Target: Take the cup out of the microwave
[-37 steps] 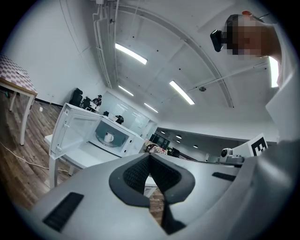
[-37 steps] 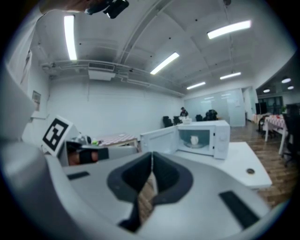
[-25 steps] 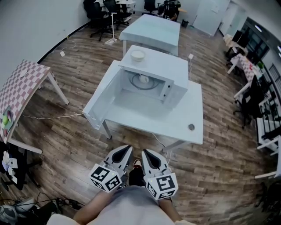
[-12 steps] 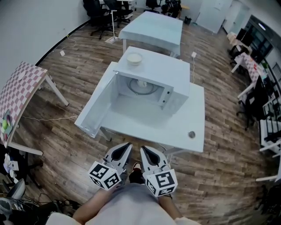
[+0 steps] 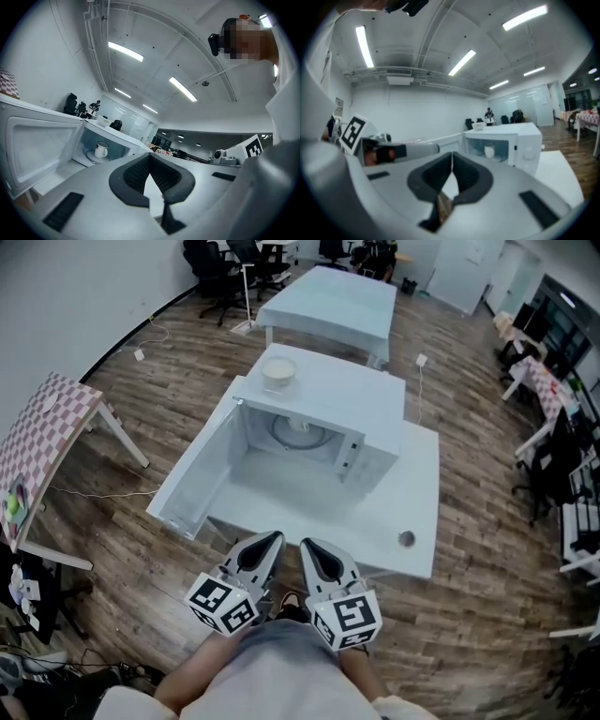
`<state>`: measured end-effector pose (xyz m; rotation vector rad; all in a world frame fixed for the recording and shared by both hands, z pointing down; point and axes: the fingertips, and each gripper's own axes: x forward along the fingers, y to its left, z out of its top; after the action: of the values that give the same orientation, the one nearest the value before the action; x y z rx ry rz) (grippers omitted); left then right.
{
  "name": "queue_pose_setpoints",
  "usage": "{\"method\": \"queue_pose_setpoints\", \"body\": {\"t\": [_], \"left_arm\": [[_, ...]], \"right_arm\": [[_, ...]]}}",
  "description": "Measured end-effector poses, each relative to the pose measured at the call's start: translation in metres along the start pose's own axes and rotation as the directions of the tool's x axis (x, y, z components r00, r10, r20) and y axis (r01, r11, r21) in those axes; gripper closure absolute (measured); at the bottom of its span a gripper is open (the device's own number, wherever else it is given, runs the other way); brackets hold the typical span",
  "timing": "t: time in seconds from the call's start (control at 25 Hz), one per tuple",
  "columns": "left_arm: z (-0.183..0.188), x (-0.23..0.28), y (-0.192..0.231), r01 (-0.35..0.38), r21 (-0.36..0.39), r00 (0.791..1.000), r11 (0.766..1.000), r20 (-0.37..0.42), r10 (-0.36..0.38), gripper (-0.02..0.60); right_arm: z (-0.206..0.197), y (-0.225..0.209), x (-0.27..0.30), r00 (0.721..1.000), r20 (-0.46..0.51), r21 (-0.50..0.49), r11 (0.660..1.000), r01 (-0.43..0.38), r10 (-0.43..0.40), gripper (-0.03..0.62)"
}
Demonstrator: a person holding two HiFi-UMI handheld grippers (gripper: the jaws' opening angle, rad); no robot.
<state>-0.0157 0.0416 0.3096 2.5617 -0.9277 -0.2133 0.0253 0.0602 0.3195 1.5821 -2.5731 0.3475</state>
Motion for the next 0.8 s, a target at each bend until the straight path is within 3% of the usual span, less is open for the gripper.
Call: {"method": "queue_pose_setpoints", "body": {"t": [0.24, 0.8], "left_arm": [[0.006, 0.019, 0.002, -0.026, 0.006, 0.999, 1.0, 0.03, 0.025, 0.571], [0.001, 0.053, 0.032, -0.067, 0.003, 0.998, 0.998, 0.01, 0.067, 0.571]], "right_arm": [[0.006, -0.008, 0.006, 1.0, 0.004, -0.012, 1.0, -0.028, 0.028, 0.571], [-0.003, -0.037, 0.042, 0.998, -0.034, 0.002, 0.999, -0.044, 0.044, 0.571]]}}
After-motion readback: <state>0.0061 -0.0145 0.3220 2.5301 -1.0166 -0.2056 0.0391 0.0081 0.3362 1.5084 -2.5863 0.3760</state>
